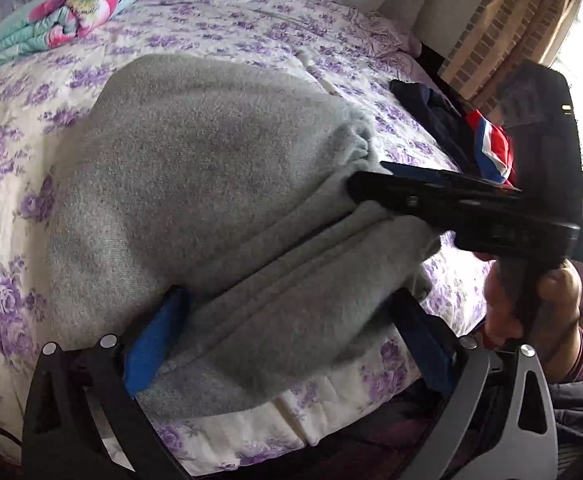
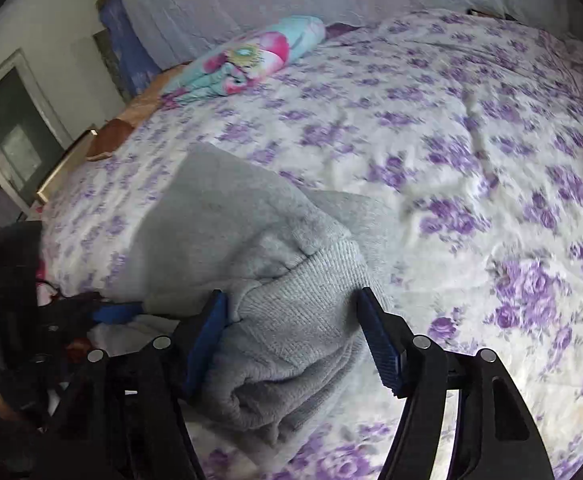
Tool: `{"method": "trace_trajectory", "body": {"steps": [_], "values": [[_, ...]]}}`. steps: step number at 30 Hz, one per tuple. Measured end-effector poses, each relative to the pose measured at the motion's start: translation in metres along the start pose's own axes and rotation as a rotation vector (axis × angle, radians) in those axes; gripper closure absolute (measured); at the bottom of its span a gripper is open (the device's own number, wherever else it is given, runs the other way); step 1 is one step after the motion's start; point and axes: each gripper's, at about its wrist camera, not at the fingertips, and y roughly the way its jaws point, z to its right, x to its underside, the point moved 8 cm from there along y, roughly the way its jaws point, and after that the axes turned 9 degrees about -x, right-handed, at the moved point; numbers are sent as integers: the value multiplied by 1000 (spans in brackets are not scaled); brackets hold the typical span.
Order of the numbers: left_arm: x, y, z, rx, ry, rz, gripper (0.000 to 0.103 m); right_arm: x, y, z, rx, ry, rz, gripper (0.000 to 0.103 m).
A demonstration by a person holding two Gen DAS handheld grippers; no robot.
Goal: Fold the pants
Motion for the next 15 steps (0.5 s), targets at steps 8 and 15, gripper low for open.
{"method": "trace_trajectory", "body": {"steps": [8,15], "values": [[-20,-83,-49,157,-101,91,5,4,-78,18,-142,159,174,3],[-24,3,-131,271,-314,-63,5,29,-21,35,-385,397,62,3]]}}
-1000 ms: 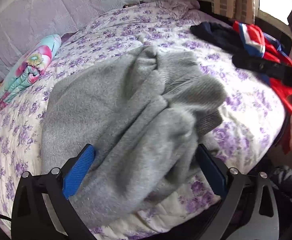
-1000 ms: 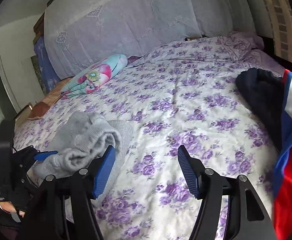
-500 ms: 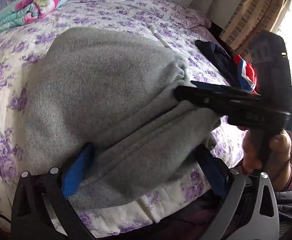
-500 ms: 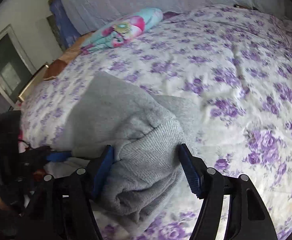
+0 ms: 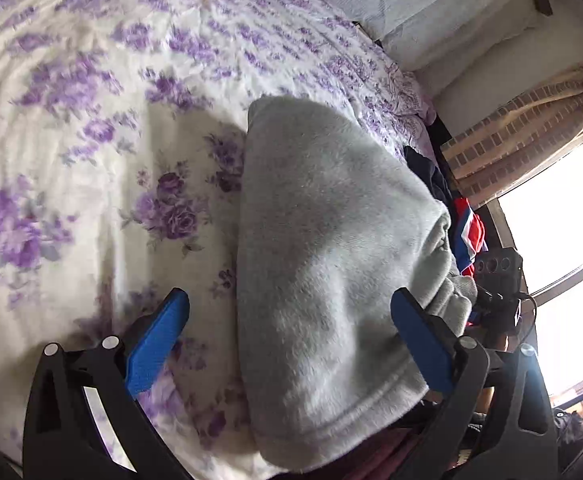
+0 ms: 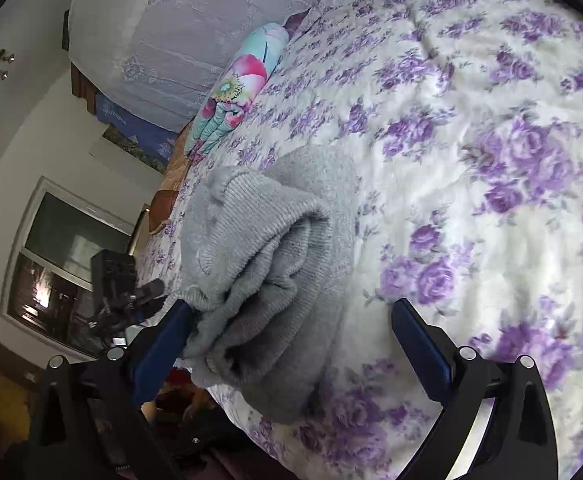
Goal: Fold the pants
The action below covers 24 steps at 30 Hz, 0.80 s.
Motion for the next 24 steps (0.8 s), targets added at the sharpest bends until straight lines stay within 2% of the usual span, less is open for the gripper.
{"method": "trace_trajectory", "body": {"steps": [2,5,8,10,12,15,16,18,20,23,24], "values": [[-4,19,19,56,37,-27,5,-5,13,-9,-61,0,-17,3],[-7,37,41,21,137,-37,5,-10,28,-15,-130,47,-62,3],[-10,39,34,89,67,-69,5,-13,27,-15,-162,117,-95,3],[-10,34,31,130,38,-77,5,-11,14,-25,-181,82,-102,3],[-7,33,32,119,51,-78,5,-9,-1,-34,-219,44,-93,3],[-3,35,37,58,108,-65,5,-13,-6,-32,-274,89,-84,3],[-3,35,38,46,117,-61,5,-14,-1,-29,-257,97,-98,3],[-3,34,36,31,123,-58,5,-17,16,-16,-156,114,-122,3],[-1,33,36,17,136,-51,5,-20,33,-14,-138,114,-159,3],[1,32,37,4,151,-31,4,-17,50,-11,-57,83,-213,3],[1,32,37,8,146,-26,4,-15,50,-14,-41,44,-210,10]]}}
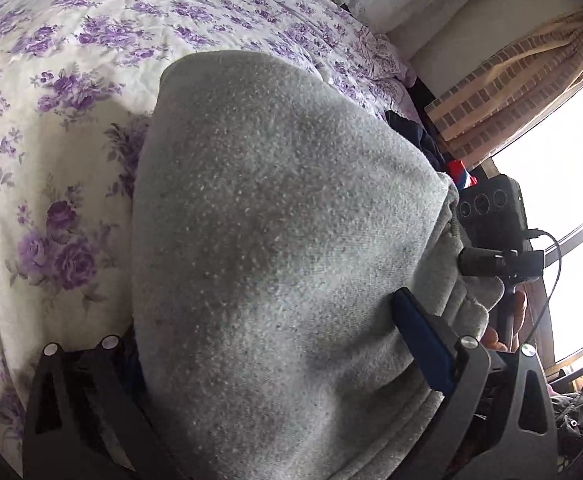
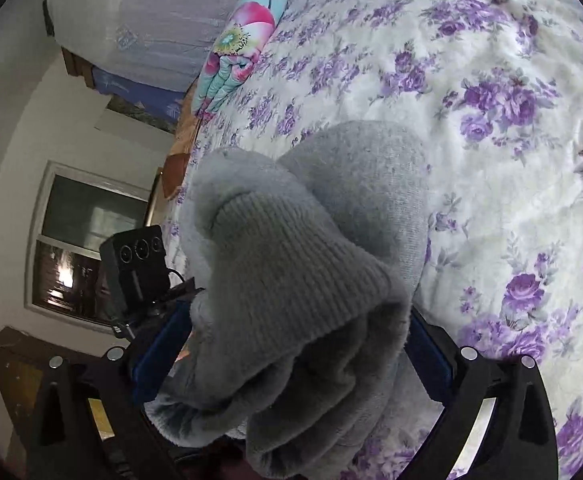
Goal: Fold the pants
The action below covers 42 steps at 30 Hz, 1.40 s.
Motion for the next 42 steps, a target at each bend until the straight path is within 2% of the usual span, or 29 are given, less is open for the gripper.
{"method": "trace_trajectory", "body": {"steps": [1,3,5,7,11,15,18,20,21,22,23,24,25,27,28,29,30,31,33,36,37,40,42], "values": [[0,-1,0,6,-6,6,5,3,-2,-5,25,-48,14,30],[-2,-3,5,0,-12,33,9,11,-11,-15,78,-133,62,40],[-6,-11,14,-7,-2,65,14,17,-22,-30,72,-190,101,44],[-14,-26,34,19,18,102,13,18,-33,-50,56,-243,124,45],[-50,-47,73,22,94,160,13,-9,-71,-81,37,-308,228,45],[-127,-46,97,24,108,188,13,-83,-102,-97,82,-354,300,45],[-198,-36,98,27,78,221,13,-157,-112,-96,140,-365,344,44],[-246,-18,90,3,71,242,13,-205,-111,-88,175,-376,367,42],[-267,-8,82,-11,63,248,12,-230,-108,-80,194,-377,379,37],[-287,7,71,-16,47,238,12,-254,-102,-69,214,-371,393,25],[-306,31,56,-12,21,205,6,-280,-92,-51,250,-360,410,14],[-324,54,37,-28,-8,169,4,-301,-84,-27,323,-350,435,4],[-337,80,10,-81,-48,141,4,-322,-76,4,429,-330,467,4],[-345,121,-62,-292,-173,84,11,-341,-63,72,606,-220,473,7],[-343,127,-90,-360,-226,59,15,-342,-62,99,646,-147,476,14],[-343,122,-100,-326,-260,69,15,-337,-64,108,584,-109,507,14],[-342,107,-102,-286,-282,111,15,-330,-71,107,523,-95,553,13],[-340,91,-98,-266,-270,144,14,-321,-77,99,492,-106,579,13],[-327,58,-80,-279,-204,189,12,-300,-89,71,450,-169,586,13],[-297,2,-41,-316,-113,261,8,-257,-116,17,402,-256,609,6],[-282,-16,-28,-344,-78,280,6,-239,-126,-4,392,-292,621,3],[-228,-72,15,-484,20,362,5,-176,-152,-66,404,-408,627,3],[-189,-104,38,-520,38,409,5,-131,-165,-101,416,-485,628,3]]}}
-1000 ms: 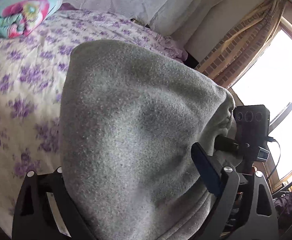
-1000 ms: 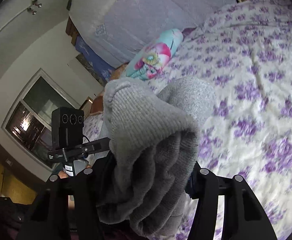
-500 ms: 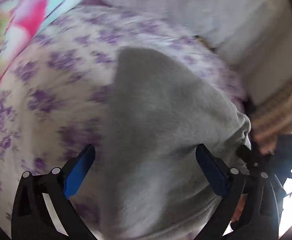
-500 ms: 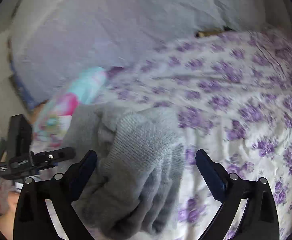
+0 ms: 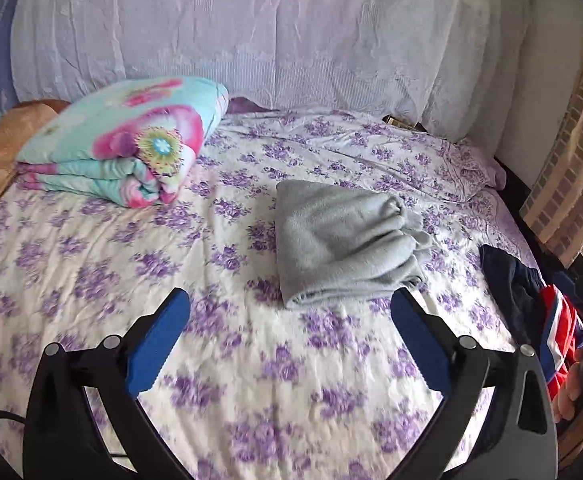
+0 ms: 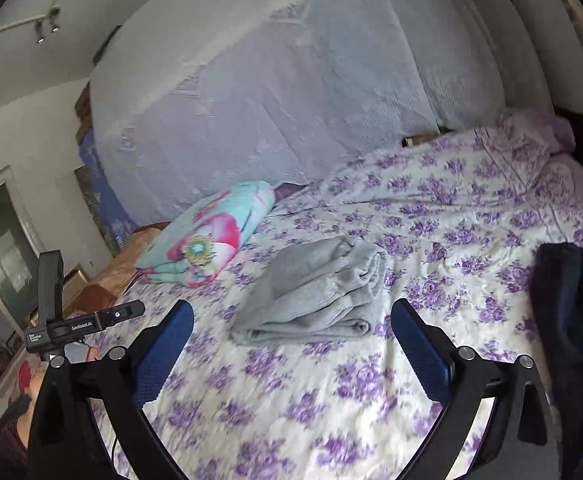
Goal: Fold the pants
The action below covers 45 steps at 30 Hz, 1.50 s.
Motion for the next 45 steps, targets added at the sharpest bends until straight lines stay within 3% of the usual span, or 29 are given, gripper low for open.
{"method": "trace_trajectory", "body": {"steps": [7,9,11,15,19,22,26,31,45], "values": [[28,-179,13,46,35,228,5,23,-134,-99,-69,-141,71,3],[37,-221,25,125,60,249,5,25,-163,-117,-67,-177,94,3],[53,-240,32,146,86,248,5,33,-182,-129,-40,-222,122,3],[99,-212,32,22,101,211,5,74,-179,-121,56,-242,77,3],[155,-144,23,-118,119,104,5,123,-149,-82,311,-242,81,3],[190,-102,12,-157,90,33,5,161,-121,-56,392,-225,7,3],[216,-80,1,-184,61,-17,5,188,-108,-35,418,-159,-42,3],[211,-88,-2,-273,87,55,5,190,-104,-33,431,-166,-37,3],[205,-86,-1,-259,85,68,5,193,-89,-33,409,-166,-84,3]]}}
